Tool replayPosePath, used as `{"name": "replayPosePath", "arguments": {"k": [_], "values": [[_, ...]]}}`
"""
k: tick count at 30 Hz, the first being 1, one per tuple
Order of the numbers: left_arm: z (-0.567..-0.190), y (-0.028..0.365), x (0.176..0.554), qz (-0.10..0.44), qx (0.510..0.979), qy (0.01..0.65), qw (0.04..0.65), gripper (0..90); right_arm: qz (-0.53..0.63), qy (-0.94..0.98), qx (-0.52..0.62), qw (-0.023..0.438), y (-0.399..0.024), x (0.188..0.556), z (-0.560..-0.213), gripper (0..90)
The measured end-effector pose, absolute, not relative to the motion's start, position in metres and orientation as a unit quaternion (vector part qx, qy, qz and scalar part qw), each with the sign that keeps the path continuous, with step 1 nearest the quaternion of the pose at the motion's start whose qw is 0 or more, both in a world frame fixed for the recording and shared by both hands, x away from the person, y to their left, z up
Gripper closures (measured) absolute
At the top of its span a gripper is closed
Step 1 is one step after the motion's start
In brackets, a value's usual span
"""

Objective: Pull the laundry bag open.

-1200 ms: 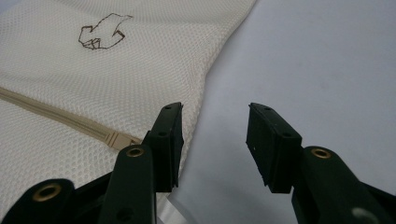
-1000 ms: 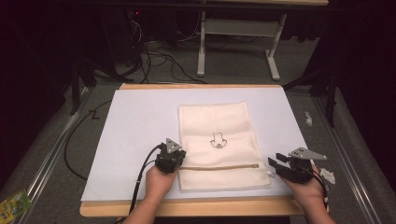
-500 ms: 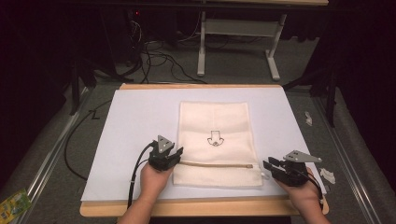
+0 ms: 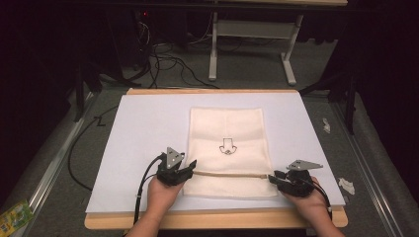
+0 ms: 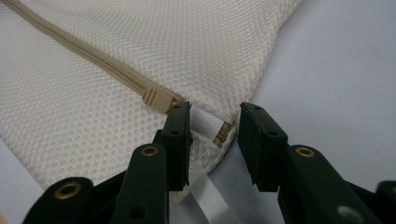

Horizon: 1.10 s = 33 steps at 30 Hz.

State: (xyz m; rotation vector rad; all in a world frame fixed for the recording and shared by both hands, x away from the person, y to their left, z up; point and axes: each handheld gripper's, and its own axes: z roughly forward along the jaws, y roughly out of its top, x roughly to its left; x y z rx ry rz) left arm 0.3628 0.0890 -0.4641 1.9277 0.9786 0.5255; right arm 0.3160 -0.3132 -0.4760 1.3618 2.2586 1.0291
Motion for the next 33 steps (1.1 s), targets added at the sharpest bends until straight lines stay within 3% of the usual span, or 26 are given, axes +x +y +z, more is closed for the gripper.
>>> {"name": "replayPosePath", "arguments": {"k": [22,33], "values": [[-0.4660,0.0867,0.3620,0.205,0.781,0.389,0.443,45.4,0.357,0.793,0.468,0.157,-0.3116,0.3127,-0.4763,80.4],[-0.4655,0.0865,0.3610,0.205,0.781,0.382,0.449,42.4,0.357,0.795,0.464,0.157,-0.3106,0.3123,-0.4751,83.3]]}}
